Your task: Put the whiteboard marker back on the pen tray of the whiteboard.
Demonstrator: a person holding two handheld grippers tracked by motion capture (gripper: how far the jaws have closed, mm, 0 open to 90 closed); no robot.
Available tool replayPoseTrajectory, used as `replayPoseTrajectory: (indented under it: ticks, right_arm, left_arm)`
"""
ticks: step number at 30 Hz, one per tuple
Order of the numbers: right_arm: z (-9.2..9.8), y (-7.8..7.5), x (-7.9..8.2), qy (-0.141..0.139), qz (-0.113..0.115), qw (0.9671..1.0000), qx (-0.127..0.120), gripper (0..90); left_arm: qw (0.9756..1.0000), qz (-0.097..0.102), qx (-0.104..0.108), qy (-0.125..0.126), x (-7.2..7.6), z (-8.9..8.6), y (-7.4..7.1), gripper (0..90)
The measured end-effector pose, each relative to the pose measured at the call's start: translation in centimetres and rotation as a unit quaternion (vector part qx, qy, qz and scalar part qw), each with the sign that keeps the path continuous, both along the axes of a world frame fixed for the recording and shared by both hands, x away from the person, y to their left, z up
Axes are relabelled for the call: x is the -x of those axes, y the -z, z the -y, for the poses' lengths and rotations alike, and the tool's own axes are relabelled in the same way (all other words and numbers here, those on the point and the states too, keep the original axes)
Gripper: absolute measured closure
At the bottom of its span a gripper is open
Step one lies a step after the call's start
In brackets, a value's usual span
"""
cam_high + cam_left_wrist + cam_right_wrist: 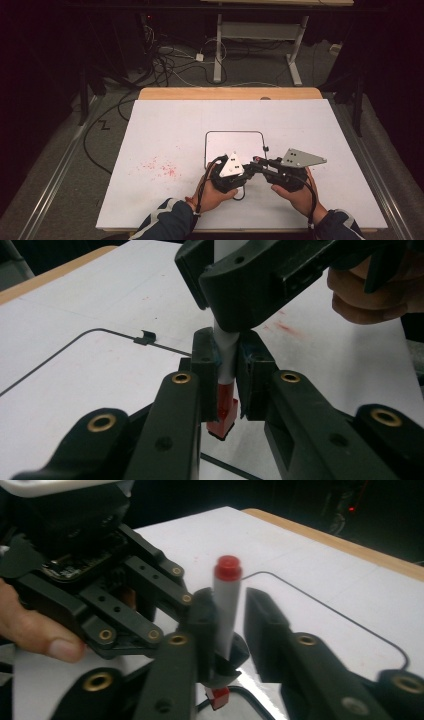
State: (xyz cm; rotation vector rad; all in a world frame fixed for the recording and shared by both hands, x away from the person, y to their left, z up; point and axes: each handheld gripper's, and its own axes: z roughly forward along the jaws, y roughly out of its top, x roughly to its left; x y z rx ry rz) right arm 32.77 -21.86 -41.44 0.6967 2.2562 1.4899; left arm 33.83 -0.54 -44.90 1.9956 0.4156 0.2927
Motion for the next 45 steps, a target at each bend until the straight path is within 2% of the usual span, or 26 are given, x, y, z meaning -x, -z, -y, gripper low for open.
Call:
replayPoseTrajectory:
  ticks: [2, 4, 5, 7, 9, 11, 14, 17, 18, 20, 24, 26, 28, 31, 32, 35, 37, 40, 42, 45]
  right_arm:
    - [-0.1, 0.0, 0.1, -0.002, 0.0, 1.0, 0.001, 80.8]
    - [0.0, 0.0, 0.2, 0.001, 0.003, 1.0, 0.007, 81.0]
    - [0.0, -0.1, 0.2, 0.005, 0.003, 1.0, 0.008, 81.1]
    - [0.5, -0.5, 0.2, 0.013, 0.006, 0.9999, 0.008, 81.1]
    - [1.3, -0.9, 0.1, 0.02, -0.002, 0.9998, 0.004, 81.2]
    - [2.2, -1.2, -0.3, 0.033, -0.016, 0.9993, 0.001, 81.1]
    - [3.3, -1.2, -1.2, 0.05, -0.043, 0.9978, 0.006, 81.1]
    - [4.1, -1.1, -2.2, 0.064, -0.07, 0.9955, 0.004, 81.1]
    - [4.3, -1.1, -2.5, 0.072, -0.074, 0.9946, 0.007, 81.1]
    - [4.6, -1.1, -3.3, 0.08, -0.088, 0.9929, 0.01, 81.1]
    - [4.7, -0.8, -5.0, 0.095, -0.117, 0.9884, 0.02, 81.1]
    - [4.5, -0.5, -5.9, 0.1, -0.131, 0.9857, 0.035, 81.0]
    - [4.6, -0.3, -6.9, 0.103, -0.148, 0.9833, 0.023, 80.8]
    - [4.6, -0.3, -8.1, 0.119, -0.154, 0.9805, 0.025, 81.0]
    - [4.5, -0.1, -8.5, 0.123, -0.156, 0.9796, 0.026, 81.0]
    - [4.2, 0.7, -9.8, 0.128, -0.176, 0.976, 0.016, 81.0]
    - [4.0, 1.2, -10.6, 0.131, -0.187, 0.9735, 0.007, 80.9]
    - [3.6, 1.8, -11.6, 0.136, -0.201, 0.9701, 0.003, 80.6]
    - [3.2, 2.4, -12.2, 0.147, -0.204, 0.9677, 0.013, 79.6]
    - [2.8, 3.5, -13.0, 0.157, -0.213, 0.9641, 0.013, 78.3]
  left_arm:
    - [1.0, -0.002, 0.002, 0.002, 0.0, 0.1, 0.1, 77.8]
    - [1.0, -0.001, 0.0, 0.006, 0.1, 0.3, 0.1, 73.3]
    - [1.0, 0.002, -0.003, 0.003, 0.2, 0.4, 0.0, 68.9]
    - [0.9998, 0.01, -0.014, -0.004, 0.4, 0.2, -0.3, 53.9]
    - [0.9996, 0.018, -0.019, -0.007, 0.6, -0.6, -1.0, 42.8]
    - [0.9981, 0.046, -0.031, -0.027, 0.9, -1.8, -1.8, 30.5]
    - [0.9959, 0.065, -0.037, -0.051, 1.3, -4.3, -2.8, 25.6]
    - [0.9909, 0.078, -0.062, -0.091, 1.6, -7.2, -2.9, 22.4]
    - [0.9907, 0.077, -0.063, -0.093, 1.7, -8.3, -2.7, 21.8]
    - [0.9878, 0.069, -0.067, -0.122, 1.9, -10.6, -2.2, 21.8]
    - [0.9802, 0.054, -0.087, -0.169, 2.2, -14.4, -1.2, 21.2]
    - [0.9771, 0.041, -0.089, -0.188, 2.5, -16.0, -0.9, 21.1]
    - [0.9738, 0.036, -0.089, -0.206, 3.0, -17.4, -0.7, 21.1]
    - [0.9708, 0.033, -0.087, -0.221, 3.9, -19.1, -0.5, 21.1]
    - [0.9702, 0.022, -0.084, -0.226, 4.2, -19.6, -0.3, 21.1]
    - [0.9687, 0.005, -0.073, -0.237, 4.5, -20.5, 0.1, 21.1]
    - [0.9692, -0.001, -0.065, -0.238, 4.5, -20.7, 0.2, 21.2]
    - [0.9706, -0.003, -0.072, -0.23, 4.3, -20.2, 0.3, 21.2]
    - [0.9714, -0.001, -0.081, -0.223, 4.3, -19.8, 0.5, 21.1]
    - [0.9728, -0.003, -0.09, -0.213, 4.2, -19.5, 0.6, 21.1]
